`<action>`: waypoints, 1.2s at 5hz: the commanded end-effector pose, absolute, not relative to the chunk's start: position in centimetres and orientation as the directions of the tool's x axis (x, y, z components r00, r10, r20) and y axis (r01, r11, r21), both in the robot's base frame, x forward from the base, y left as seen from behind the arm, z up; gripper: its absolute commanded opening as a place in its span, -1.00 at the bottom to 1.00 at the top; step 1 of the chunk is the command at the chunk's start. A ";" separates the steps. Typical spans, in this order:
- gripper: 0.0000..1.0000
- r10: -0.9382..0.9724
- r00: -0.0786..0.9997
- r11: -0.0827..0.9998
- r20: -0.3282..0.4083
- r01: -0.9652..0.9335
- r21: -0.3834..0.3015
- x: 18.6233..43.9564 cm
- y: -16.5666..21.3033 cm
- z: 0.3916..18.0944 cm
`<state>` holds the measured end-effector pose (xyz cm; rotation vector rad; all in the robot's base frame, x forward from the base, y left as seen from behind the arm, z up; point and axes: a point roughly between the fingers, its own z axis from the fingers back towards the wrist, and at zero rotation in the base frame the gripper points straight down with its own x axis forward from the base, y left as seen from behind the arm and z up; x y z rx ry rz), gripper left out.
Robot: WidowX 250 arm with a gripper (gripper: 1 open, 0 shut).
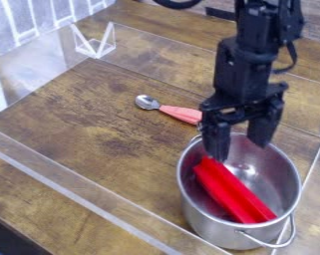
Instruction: Move the pink spoon to the right side of the table
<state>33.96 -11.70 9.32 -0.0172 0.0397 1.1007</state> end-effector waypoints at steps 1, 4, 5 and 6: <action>1.00 0.949 0.313 0.309 -0.041 -0.948 -0.081 35.5 -9.7 12.3; 1.00 0.983 0.174 0.167 -0.053 -0.980 -0.106 35.7 -7.0 12.7; 1.00 0.990 0.131 0.125 -0.057 -0.986 -0.111 35.7 -6.3 12.5; 1.00 0.993 0.095 0.087 -0.064 -0.988 -0.124 36.2 -5.4 12.2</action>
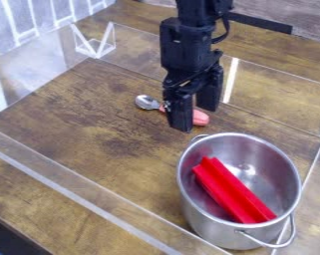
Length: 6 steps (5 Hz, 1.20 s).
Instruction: Move the pink spoon to the right side of the table
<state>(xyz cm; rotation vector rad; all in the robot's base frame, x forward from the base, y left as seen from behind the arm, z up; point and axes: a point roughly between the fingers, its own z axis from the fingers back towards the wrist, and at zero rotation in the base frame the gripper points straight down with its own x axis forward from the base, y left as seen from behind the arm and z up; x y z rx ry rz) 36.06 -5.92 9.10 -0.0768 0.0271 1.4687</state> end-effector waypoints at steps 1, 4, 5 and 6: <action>1.00 0.996 0.055 0.045 -0.073 -0.989 -0.138 36.8 -4.4 11.8; 1.00 0.995 -0.041 -0.055 -0.092 -0.986 -0.155 39.2 -3.0 9.7; 1.00 0.993 -0.068 -0.082 -0.097 -0.984 -0.156 40.0 -2.8 9.0; 1.00 0.991 -0.086 -0.101 -0.100 -0.982 -0.157 40.5 -2.6 8.6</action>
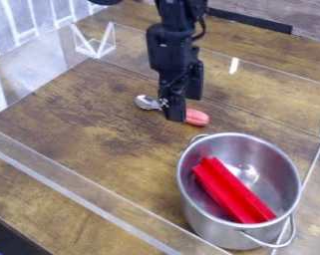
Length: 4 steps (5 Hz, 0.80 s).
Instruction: Move the pink spoon to the right side of the table
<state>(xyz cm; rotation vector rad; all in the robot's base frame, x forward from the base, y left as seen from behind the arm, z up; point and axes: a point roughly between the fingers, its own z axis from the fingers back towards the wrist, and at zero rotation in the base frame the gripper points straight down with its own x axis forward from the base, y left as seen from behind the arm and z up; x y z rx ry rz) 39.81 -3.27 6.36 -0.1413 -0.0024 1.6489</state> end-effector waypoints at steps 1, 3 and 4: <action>1.00 0.990 -0.100 -0.116 -0.102 -0.981 -0.157 41.1 -2.6 8.4; 1.00 0.987 -0.123 -0.138 -0.103 -0.978 -0.158 41.7 -2.4 8.1; 1.00 0.986 -0.131 -0.146 -0.101 -0.976 -0.160 41.9 -2.3 8.0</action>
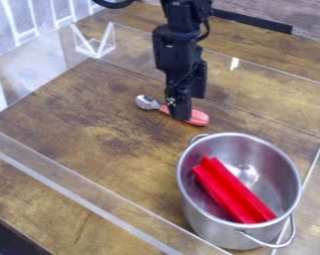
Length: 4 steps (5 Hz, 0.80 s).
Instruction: Move the pink spoon to the right side of the table
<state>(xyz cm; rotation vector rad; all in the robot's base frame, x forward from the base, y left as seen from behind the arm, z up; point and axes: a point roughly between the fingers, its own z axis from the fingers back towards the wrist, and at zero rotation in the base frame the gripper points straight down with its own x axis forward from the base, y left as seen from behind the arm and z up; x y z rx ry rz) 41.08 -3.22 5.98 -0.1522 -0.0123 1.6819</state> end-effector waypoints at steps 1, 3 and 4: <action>1.00 0.985 -0.138 -0.153 -0.099 -0.975 -0.160 42.0 -2.2 7.9; 1.00 0.984 -0.152 -0.165 -0.087 -0.973 -0.161 42.4 -2.2 6.7; 1.00 0.985 -0.155 -0.166 -0.080 -0.973 -0.163 42.7 -2.4 5.7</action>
